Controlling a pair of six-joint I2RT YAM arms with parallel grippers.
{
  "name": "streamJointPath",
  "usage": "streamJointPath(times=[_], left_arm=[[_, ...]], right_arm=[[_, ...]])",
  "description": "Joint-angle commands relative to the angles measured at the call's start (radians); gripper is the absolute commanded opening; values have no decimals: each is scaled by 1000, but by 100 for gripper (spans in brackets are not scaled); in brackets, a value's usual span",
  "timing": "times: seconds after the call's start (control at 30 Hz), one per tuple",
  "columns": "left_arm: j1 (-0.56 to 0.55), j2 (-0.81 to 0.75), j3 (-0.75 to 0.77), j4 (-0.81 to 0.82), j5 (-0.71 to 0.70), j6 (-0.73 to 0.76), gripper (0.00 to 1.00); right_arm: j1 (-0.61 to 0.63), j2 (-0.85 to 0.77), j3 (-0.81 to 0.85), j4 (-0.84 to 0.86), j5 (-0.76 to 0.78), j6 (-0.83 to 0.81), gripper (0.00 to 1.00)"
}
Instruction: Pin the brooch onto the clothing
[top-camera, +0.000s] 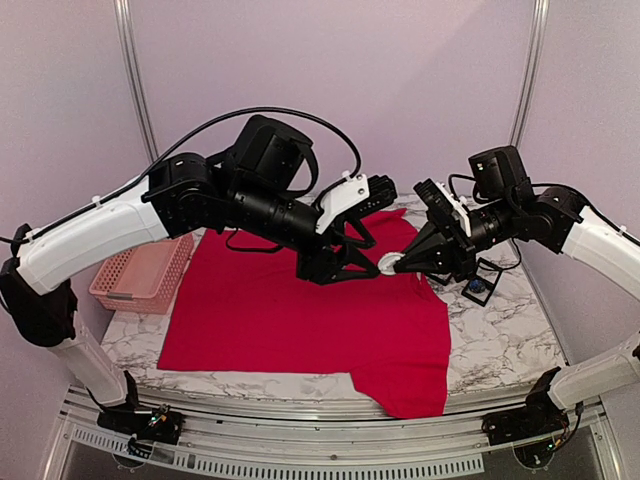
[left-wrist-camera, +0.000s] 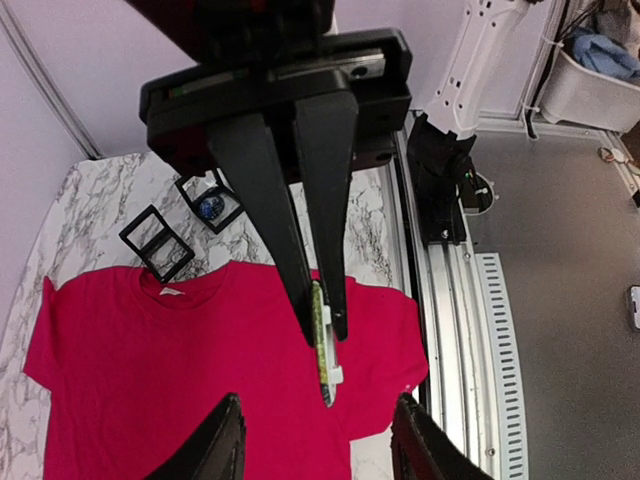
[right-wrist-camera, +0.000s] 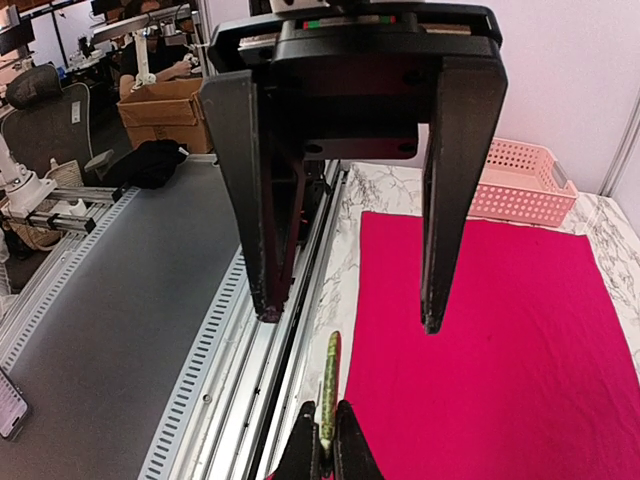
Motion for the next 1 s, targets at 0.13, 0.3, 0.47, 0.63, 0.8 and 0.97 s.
streamJointPath(times=[0.13, 0.3, 0.47, 0.63, 0.8, 0.97], left_arm=[[-34, 40, 16, 24, -56, -98, 36], [-34, 52, 40, 34, -45, -129, 26], [-34, 50, 38, 29, -21, -140, 15], [-37, 47, 35, 30, -8, -145, 0], [-32, 21, 26, 75, -10, -167, 0], [-25, -11, 22, 115, 36, -191, 0]], right_arm=[[7, 10, 25, -26, -4, -29, 0], [7, 10, 29, -34, -1, -33, 0], [8, 10, 29, -45, 4, -43, 0], [8, 12, 29, -46, 8, -44, 0], [8, -24, -24, 65, 75, 30, 31], [7, -162, -235, 435, 69, 208, 49]])
